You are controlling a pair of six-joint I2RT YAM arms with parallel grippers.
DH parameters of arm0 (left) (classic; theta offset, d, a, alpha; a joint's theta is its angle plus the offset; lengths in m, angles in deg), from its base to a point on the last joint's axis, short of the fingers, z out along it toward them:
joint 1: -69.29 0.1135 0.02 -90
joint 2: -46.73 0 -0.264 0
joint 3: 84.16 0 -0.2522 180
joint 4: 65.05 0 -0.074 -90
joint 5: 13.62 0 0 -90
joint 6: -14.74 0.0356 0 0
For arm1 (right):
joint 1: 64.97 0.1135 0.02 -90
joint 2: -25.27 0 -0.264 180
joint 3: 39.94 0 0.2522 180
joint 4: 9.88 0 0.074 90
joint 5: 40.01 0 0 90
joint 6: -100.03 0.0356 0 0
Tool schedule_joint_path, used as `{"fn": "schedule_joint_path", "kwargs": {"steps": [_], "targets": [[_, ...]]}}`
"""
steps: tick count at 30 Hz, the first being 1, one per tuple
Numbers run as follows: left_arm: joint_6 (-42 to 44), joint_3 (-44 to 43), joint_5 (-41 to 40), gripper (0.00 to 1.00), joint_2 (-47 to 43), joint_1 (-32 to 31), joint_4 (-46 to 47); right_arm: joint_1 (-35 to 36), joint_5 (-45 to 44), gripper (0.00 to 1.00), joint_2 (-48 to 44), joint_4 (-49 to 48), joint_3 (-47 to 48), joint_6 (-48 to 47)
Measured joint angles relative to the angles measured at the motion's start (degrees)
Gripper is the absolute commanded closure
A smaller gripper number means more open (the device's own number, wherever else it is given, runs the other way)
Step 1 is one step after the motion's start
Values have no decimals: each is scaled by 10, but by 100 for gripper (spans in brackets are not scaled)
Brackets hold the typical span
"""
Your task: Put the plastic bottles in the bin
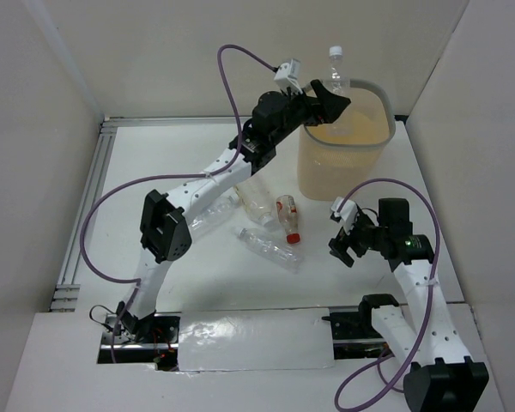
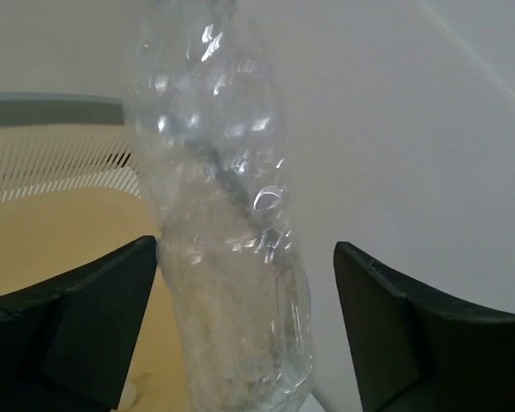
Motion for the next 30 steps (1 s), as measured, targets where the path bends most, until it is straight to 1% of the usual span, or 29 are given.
{"fn": "schedule_joint_path", "kwargs": {"steps": [1, 4, 7, 10, 13, 16, 19, 22, 24, 25, 27, 30], "targets": [[0, 0, -2, 0, 0, 0, 0, 0, 5, 10, 1, 0, 0, -2], [-1, 0, -3, 0, 0, 1, -3, 0, 24, 10, 7, -5, 0, -8], [3, -6, -3, 0, 0, 5, -13, 13, 47, 11, 40, -15, 0, -9], [17, -4, -3, 0, -12, 10, -27, 41, 69, 12, 85, -36, 0, -2], [48, 47, -9, 0, -68, 14, -46, 79, 78, 12, 123, -63, 0, 21], [92, 131, -28, 0, -165, 16, -71, 116, 84, 12, 154, -91, 6, 50], [132, 235, -57, 0, -301, 16, -104, 144, 86, 12, 185, -111, 22, 71], [152, 366, -94, 0, -456, 18, -129, 179, 83, 12, 228, -143, 46, 100], [161, 445, -123, 0, -543, 22, -150, 207, 74, 12, 251, -165, 54, 118], [160, 498, -142, 0, -591, 24, -160, 223, 66, 12, 262, -176, 56, 127], [158, 587, -175, 0, -661, 30, -198, 252, 50, 11, 281, -193, 57, 144], [145, 687, -207, 0, -725, 34, -267, 288, 17, 11, 315, -220, 58, 169]]}}
